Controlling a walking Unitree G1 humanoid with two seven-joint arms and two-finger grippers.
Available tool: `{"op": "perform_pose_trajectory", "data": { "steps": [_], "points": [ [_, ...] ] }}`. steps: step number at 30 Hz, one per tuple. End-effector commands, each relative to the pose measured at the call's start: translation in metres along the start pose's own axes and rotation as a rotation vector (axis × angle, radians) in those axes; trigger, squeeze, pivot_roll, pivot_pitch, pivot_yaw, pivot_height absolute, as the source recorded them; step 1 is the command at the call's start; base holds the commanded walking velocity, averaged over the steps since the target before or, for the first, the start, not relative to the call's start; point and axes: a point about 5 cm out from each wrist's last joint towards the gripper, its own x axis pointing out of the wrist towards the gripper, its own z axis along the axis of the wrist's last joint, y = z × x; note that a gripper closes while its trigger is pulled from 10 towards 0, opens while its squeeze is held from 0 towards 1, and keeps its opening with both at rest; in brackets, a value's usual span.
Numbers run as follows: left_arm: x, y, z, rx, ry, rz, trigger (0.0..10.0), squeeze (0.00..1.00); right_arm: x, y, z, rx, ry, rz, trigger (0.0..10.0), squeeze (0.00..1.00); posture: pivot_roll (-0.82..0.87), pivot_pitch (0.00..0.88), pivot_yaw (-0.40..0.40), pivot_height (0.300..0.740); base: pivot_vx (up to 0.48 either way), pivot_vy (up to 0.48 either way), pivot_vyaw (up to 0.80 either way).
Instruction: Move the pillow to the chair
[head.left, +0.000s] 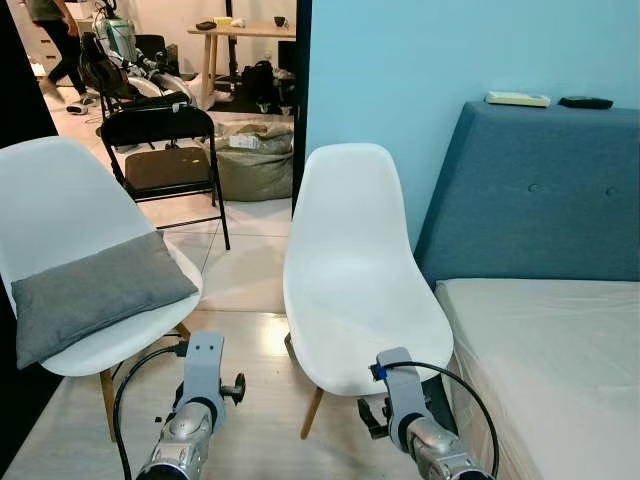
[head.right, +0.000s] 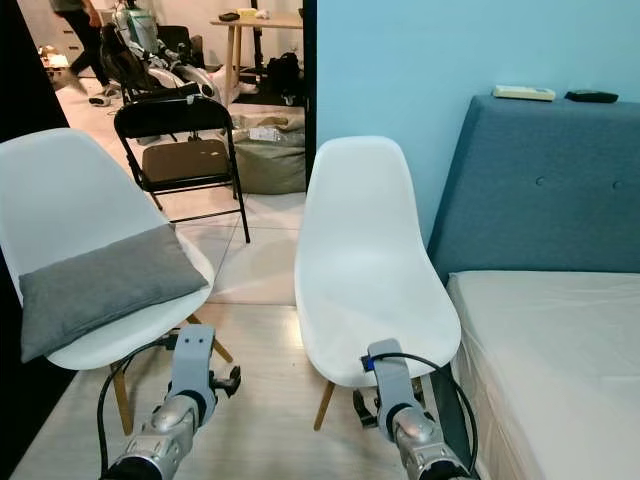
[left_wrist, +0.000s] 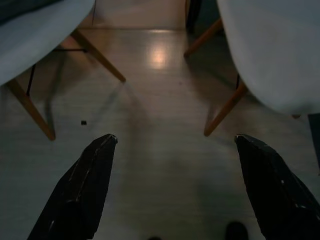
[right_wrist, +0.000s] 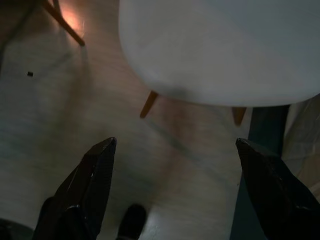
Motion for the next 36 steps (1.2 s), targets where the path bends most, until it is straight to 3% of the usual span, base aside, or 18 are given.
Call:
{"op": "perform_pose_trajectory", "data": {
  "steps": [1, 4, 8, 15, 26, 36],
  "points": [
    [0.0, 0.002, -0.003, 0.025, 0.021, 0.002, 10.0, 0.0, -0.001, 0.001, -0.004, 0.014, 0.009, -0.01, 10.0, 0.0, 0.07, 0.0, -0.036, 0.74, 0.0, 0.0, 0.0],
    [0.0, 0.004, -0.006, 0.022, 0.032, 0.012, 10.0, 0.0, -0.002, 0.002, -0.01, 0.086, 0.028, -0.026, 10.0, 0.0, 0.08, 0.0, -0.04, 0.74, 0.0, 0.0, 0.0],
    [-0.003, 0.009, -0.019, -0.066, 0.082, 0.054, 10.0, 0.0, -0.004, 0.006, -0.021, 0.223, 0.046, -0.023, 10.0, 0.0, 0.08, 0.0, -0.03, 0.74, 0.0, 0.0, 0.0],
    [-0.01, 0.004, -0.037, -0.074, 0.14, 0.037, 10.0, 0.0, -0.007, 0.016, -0.034, 0.219, 0.115, 0.019, 10.0, 0.0, 0.08, 0.0, -0.007, 0.74, 0.0, 0.0, 0.0],
    [-0.014, 0.001, -0.048, -0.093, 0.165, 0.01, 10.0, 0.0, -0.014, 0.011, -0.05, 0.287, 0.122, -0.03, 10.0, 0.0, 0.11, 0.0, 0.0, 0.74, 0.0, 0.0, 0.0],
    [-0.017, 0.004, -0.053, -0.132, 0.181, 0.014, 10.0, 0.0, -0.016, 0.012, -0.055, 0.28, 0.124, -0.035, 10.0, 0.0, 0.11, 0.0, 0.002, 0.74, 0.0, 0.0, 0.0]
  ]
}}
